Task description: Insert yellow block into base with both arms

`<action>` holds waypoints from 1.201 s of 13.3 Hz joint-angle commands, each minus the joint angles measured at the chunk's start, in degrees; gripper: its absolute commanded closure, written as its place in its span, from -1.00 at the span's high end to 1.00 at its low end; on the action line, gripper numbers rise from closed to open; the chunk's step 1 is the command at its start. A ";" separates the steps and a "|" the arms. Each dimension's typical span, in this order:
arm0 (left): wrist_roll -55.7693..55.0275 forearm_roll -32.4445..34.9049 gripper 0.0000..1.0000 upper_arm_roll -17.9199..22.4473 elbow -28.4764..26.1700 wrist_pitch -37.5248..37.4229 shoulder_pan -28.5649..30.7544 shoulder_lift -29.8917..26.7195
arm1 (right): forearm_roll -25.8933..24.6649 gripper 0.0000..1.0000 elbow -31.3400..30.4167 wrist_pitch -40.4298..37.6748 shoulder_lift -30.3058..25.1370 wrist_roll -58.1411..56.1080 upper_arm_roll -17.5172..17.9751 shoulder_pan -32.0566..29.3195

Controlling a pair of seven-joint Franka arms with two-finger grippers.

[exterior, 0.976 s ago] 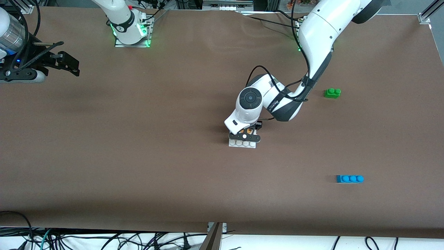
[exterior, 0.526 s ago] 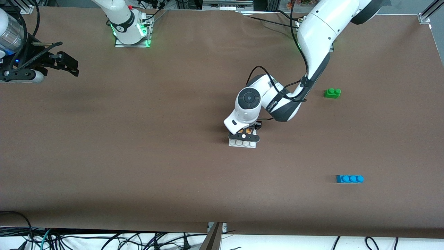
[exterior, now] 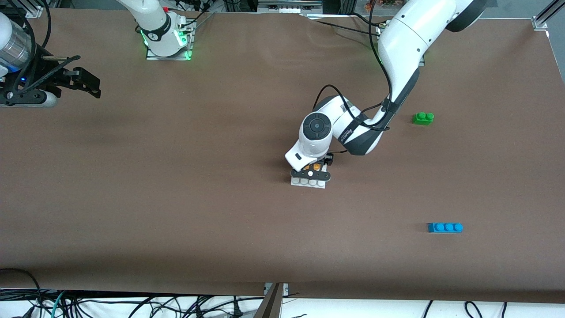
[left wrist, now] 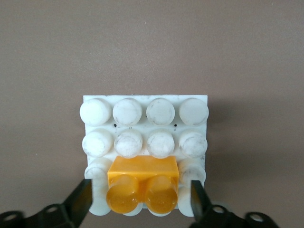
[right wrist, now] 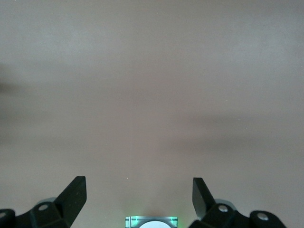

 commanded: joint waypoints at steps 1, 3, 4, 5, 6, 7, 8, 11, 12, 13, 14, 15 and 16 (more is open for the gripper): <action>-0.90 1.06 1.00 0.05 1.09 -2.61 0.09 -3.35 | 1.05 0.98 1.04 -0.55 0.29 -1.03 0.34 -0.60; -0.54 1.06 1.00 0.05 1.27 -8.49 0.26 -8.71 | 1.05 0.98 1.04 -0.81 0.29 -1.03 0.34 -0.69; -0.54 0.98 1.00 0.14 1.27 -10.69 0.87 -11.78 | 1.05 0.98 0.95 -0.90 0.29 -1.03 0.34 -0.69; -0.02 1.06 1.00 0.05 1.27 -13.67 1.84 -14.51 | 1.05 0.98 0.95 -0.99 0.29 -1.03 0.34 -0.69; 0.86 0.98 1.00 -0.12 1.27 -17.10 3.24 -17.41 | 1.05 0.98 0.87 -0.99 0.29 -1.03 0.25 -0.78; 2.17 0.98 1.00 -0.21 1.27 -20.26 4.47 -20.48 | 1.05 0.98 0.95 -1.08 0.29 -1.03 0.25 -0.78; 4.53 0.98 1.00 -0.12 1.27 -23.17 5.70 -23.04 | 1.05 0.98 0.95 -0.99 0.29 -1.03 0.25 -0.87; 18.83 -3.56 1.00 -0.04 5.10 -30.72 12.99 -26.93 | 1.05 0.98 0.95 -0.81 0.29 -1.03 0.25 -0.95; 22.71 -5.94 1.00 0.23 8.70 -35.45 14.66 -27.11 | 1.05 0.98 0.95 -0.64 0.29 -1.03 0.34 -0.95; 24.23 -7.36 1.00 0.58 10.04 -37.76 16.77 -28.06 | 1.05 0.98 1.04 -0.46 0.29 -0.95 0.34 -0.87; 24.50 -8.85 1.00 3.19 8.84 -37.87 16.79 -31.55 | 1.05 0.98 1.04 -0.46 0.29 -0.95 0.34 -0.87; 25.46 -11.74 1.00 8.26 5.08 -37.44 14.53 -34.81 | 1.05 0.98 1.04 -0.38 0.29 -0.95 0.42 -0.78; 29.04 -16.64 1.00 13.80 1.22 -36.22 13.20 -37.89 | 1.05 0.98 1.04 -0.38 0.29 -0.86 0.42 -0.78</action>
